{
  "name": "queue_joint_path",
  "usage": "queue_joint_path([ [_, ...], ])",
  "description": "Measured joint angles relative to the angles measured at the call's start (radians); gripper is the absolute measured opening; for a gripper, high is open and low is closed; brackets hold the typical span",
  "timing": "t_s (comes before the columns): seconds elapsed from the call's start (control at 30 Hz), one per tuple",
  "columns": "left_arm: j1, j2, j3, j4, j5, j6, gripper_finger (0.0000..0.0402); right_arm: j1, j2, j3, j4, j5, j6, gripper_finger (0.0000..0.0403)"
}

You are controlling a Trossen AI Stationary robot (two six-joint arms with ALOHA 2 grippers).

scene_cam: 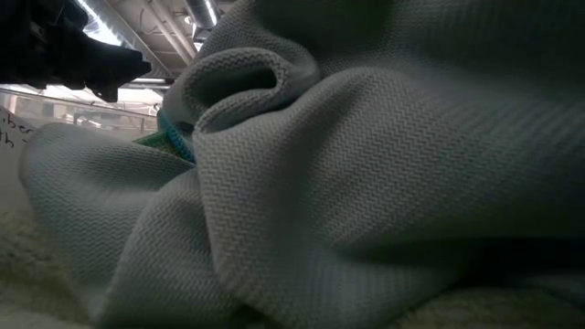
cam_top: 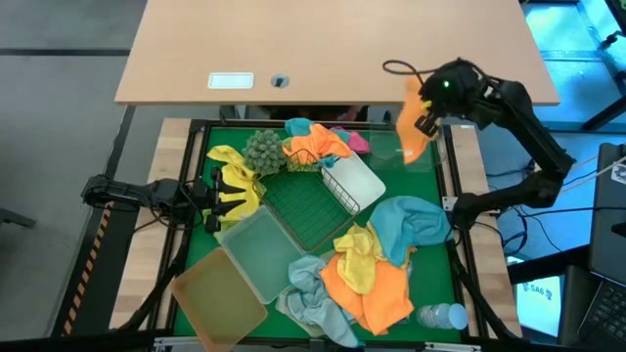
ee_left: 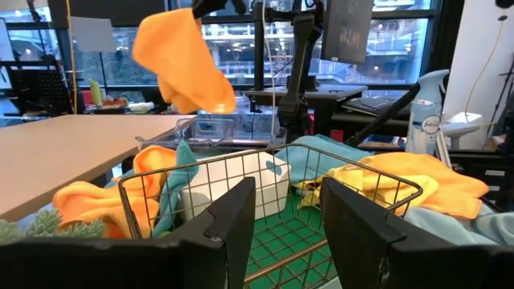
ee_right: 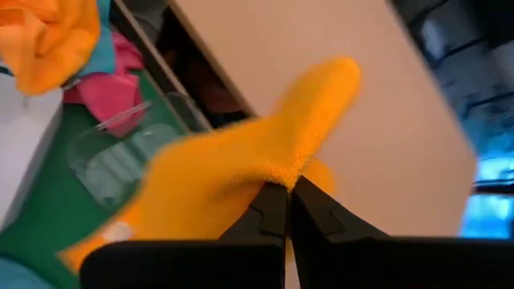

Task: Sort microfiber towel by color & place in baskets
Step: Put the orange towel into the transparent bin

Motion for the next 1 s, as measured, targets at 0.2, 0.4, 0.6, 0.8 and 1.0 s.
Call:
queue_joint_path([
  [0.2,0.000,0.000,0.000,0.000,0.000,-0.001,0.0136,-0.081,0.051,-0.001,0.032,-0.058,-0.037,0.0001],
  [0.4,0.000,0.000,0.000,0.000,0.000,-0.001,0.0137,-0.120,0.140,-0.001,0.127,-0.056,-0.106,0.0001],
  [0.6,0.000,0.000,0.000,0.000,0.000,-0.001,0.0137,-0.140,0.220,-0.001,0.133,-0.056,-0.129,0.0001],
  [0.8,0.000,0.000,0.000,0.000,0.000,-0.001,0.0137,-0.138,0.231,-0.042,0.064,-0.055,-0.125,0.0001],
  [1.0,0.000,0.000,0.000,0.000,0.000,-0.001,0.0137,-0.138,0.211,-0.173,0.068,-0.020,-0.090,0.0001],
])
